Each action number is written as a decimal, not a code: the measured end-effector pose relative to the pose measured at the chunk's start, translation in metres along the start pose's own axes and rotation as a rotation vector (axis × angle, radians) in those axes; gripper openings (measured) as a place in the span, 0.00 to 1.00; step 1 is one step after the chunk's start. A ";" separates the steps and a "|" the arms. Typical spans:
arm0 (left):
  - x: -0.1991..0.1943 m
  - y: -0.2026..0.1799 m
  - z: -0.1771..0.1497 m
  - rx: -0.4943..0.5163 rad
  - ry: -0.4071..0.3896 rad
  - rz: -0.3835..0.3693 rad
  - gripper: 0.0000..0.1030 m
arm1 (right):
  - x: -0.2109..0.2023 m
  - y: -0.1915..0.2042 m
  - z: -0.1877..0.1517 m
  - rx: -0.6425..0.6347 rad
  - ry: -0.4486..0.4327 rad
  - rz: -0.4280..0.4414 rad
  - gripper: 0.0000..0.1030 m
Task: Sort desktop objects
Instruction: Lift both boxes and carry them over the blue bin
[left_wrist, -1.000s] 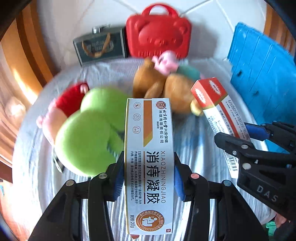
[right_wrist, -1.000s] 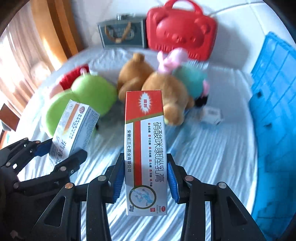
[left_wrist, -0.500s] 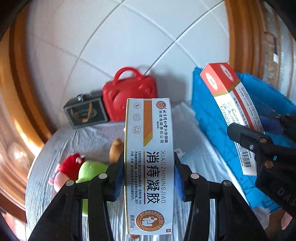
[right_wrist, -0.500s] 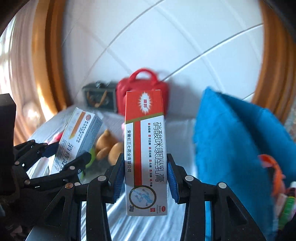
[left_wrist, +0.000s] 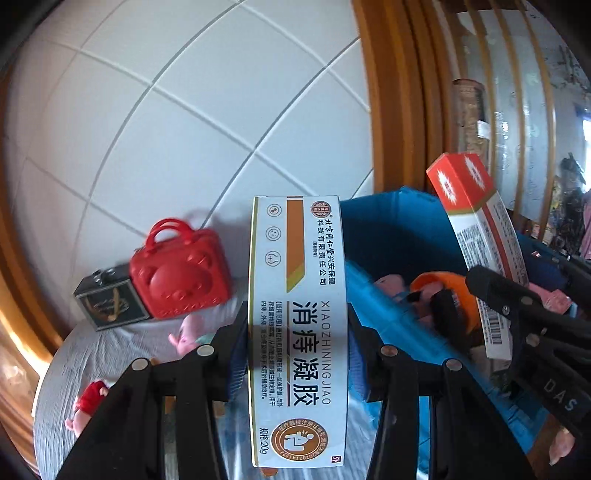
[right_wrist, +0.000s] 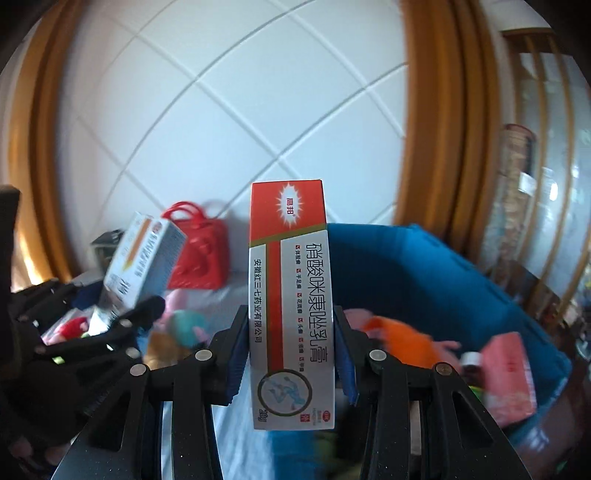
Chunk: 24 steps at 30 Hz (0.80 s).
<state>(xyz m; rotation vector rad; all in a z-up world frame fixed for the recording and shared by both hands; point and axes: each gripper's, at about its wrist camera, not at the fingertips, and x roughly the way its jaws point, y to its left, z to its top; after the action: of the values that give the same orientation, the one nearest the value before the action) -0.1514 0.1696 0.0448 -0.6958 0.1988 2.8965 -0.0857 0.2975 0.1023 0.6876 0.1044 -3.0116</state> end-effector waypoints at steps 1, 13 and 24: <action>0.000 -0.010 0.004 0.007 -0.008 -0.007 0.44 | -0.001 -0.011 0.000 0.009 -0.002 -0.016 0.40; 0.014 -0.131 0.027 0.121 0.010 -0.117 0.44 | -0.016 -0.117 -0.025 0.098 0.022 -0.141 0.40; 0.041 -0.172 0.023 0.165 0.159 -0.187 0.44 | 0.017 -0.137 -0.047 0.050 0.124 -0.204 0.40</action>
<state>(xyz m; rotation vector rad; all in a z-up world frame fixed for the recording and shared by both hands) -0.1660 0.3464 0.0304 -0.8649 0.3662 2.6142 -0.0890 0.4374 0.0600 0.9228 0.1105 -3.1716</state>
